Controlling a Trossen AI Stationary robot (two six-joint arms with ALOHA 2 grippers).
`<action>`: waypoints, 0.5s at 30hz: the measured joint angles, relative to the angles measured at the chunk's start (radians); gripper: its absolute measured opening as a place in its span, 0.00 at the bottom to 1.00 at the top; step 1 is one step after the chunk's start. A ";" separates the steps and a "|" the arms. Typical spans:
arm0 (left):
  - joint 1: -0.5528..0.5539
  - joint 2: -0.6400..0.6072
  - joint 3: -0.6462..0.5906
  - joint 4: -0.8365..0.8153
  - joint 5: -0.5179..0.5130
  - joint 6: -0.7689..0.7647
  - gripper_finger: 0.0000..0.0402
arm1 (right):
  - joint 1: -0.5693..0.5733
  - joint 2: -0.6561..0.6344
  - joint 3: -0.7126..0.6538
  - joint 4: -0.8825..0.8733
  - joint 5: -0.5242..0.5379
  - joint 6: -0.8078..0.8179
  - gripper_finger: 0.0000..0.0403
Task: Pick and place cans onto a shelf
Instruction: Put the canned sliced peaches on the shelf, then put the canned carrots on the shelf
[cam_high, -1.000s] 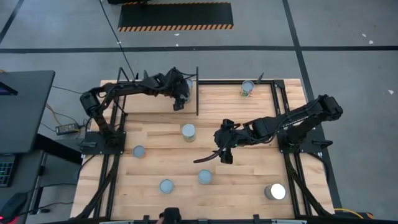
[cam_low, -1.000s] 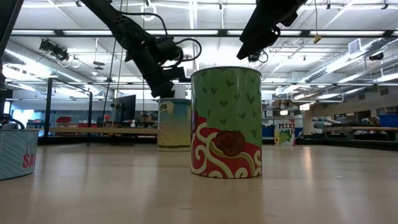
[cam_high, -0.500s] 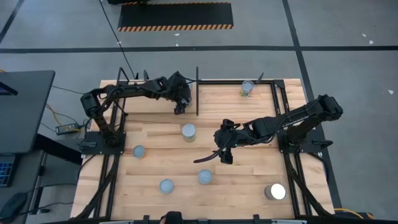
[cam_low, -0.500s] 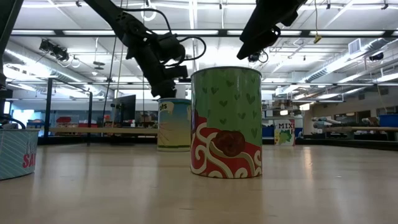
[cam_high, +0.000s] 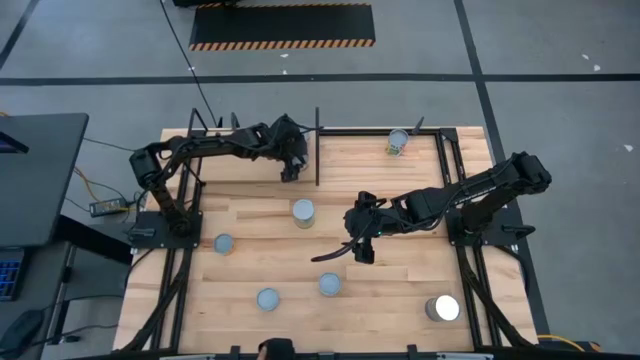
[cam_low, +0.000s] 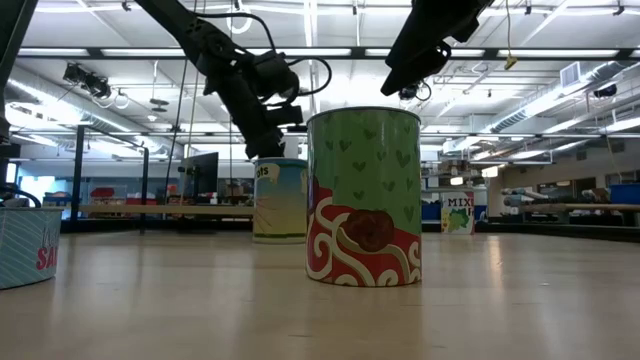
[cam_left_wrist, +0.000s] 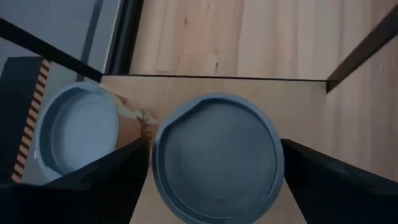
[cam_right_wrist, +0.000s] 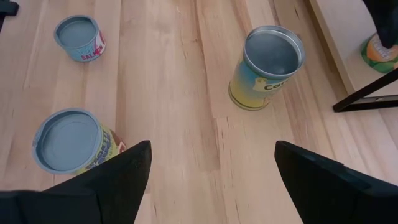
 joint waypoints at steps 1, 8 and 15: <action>0.000 0.000 0.000 0.005 0.000 0.000 0.89 | 0.000 0.000 0.000 0.000 0.000 -0.001 0.87; -0.015 -0.003 0.000 0.023 0.012 0.019 0.89 | 0.000 0.000 0.000 0.000 0.000 -0.015 0.87; -0.043 -0.033 0.071 -0.083 -0.005 0.020 0.89 | -0.001 0.000 -0.011 0.070 0.000 -0.052 0.87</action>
